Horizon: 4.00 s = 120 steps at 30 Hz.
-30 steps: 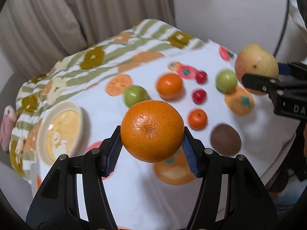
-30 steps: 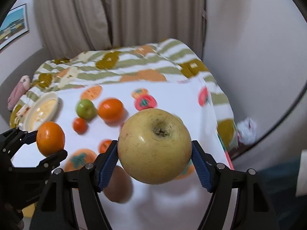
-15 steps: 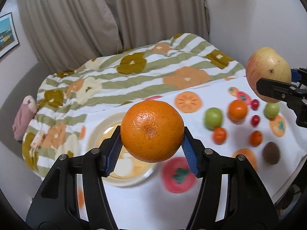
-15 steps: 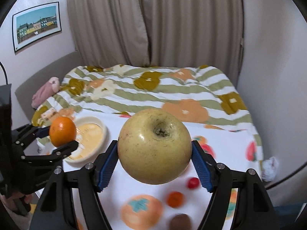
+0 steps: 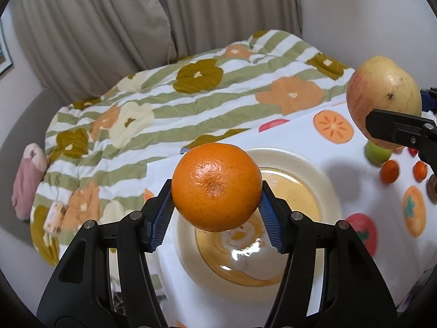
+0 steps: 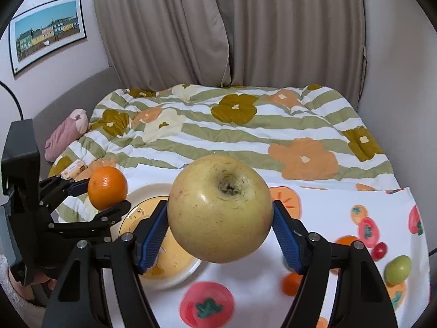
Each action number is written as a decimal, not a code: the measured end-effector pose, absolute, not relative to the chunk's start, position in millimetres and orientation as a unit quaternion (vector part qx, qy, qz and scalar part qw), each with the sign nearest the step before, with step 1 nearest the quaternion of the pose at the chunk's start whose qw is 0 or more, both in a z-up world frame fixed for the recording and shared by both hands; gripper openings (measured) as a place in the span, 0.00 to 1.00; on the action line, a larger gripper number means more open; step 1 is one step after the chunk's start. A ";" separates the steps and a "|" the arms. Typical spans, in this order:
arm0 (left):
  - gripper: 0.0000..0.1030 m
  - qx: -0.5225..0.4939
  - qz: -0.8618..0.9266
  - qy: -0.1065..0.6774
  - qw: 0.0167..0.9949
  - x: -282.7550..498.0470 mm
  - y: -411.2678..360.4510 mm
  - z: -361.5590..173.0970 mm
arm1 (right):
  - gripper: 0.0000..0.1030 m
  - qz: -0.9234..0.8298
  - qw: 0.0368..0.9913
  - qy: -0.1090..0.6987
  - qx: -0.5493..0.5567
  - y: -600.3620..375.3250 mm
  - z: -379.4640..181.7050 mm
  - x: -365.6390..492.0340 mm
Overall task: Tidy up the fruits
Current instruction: 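Carry the orange with the left tool while the right tool carries the pear toward the bowl, then lower the orange into the bowl and open the left tool while the right tool releases the pear, then move both tools back over the remaining fruits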
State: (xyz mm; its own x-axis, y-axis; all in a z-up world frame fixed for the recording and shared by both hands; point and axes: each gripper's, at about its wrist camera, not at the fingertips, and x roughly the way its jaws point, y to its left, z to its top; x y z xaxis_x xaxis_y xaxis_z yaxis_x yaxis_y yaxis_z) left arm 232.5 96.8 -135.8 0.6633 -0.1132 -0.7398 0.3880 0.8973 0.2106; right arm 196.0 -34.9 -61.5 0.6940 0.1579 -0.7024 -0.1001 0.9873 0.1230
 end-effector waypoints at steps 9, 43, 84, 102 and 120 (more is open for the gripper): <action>0.62 0.199 -0.177 0.416 0.870 267.2 102.4 -175.8 | 0.68 0.047 0.911 0.406 0.048 -8.5 -90.4 222.3; 1.00 0.170 -0.177 0.441 0.863 259.9 123.8 -167.9 | 0.68 0.047 0.892 0.448 0.027 -4.8 -110.2 234.1; 1.00 0.141 -0.105 0.454 0.873 212.0 167.8 -141.9 | 1.00 0.115 0.903 0.411 -0.049 37.3 -104.8 220.3; 1.00 0.135 -0.078 0.417 0.896 142.0 105.0 -74.9 | 1.00 0.097 0.913 0.396 -0.026 -36.7 -34.8 142.0; 1.00 0.156 -0.160 0.408 0.885 83.4 -28.3 -104.5 | 1.00 0.022 0.909 0.416 0.016 -185.7 -49.3 53.7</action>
State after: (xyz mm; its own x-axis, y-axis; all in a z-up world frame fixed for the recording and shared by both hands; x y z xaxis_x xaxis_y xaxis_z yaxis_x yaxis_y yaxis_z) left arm 83.4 -28.3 -104.5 0.6165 -0.1568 -0.7716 0.4103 0.9003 0.1450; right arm 53.7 -185.7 -49.3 0.6525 0.0527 -0.7559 -0.0261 0.9985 0.0471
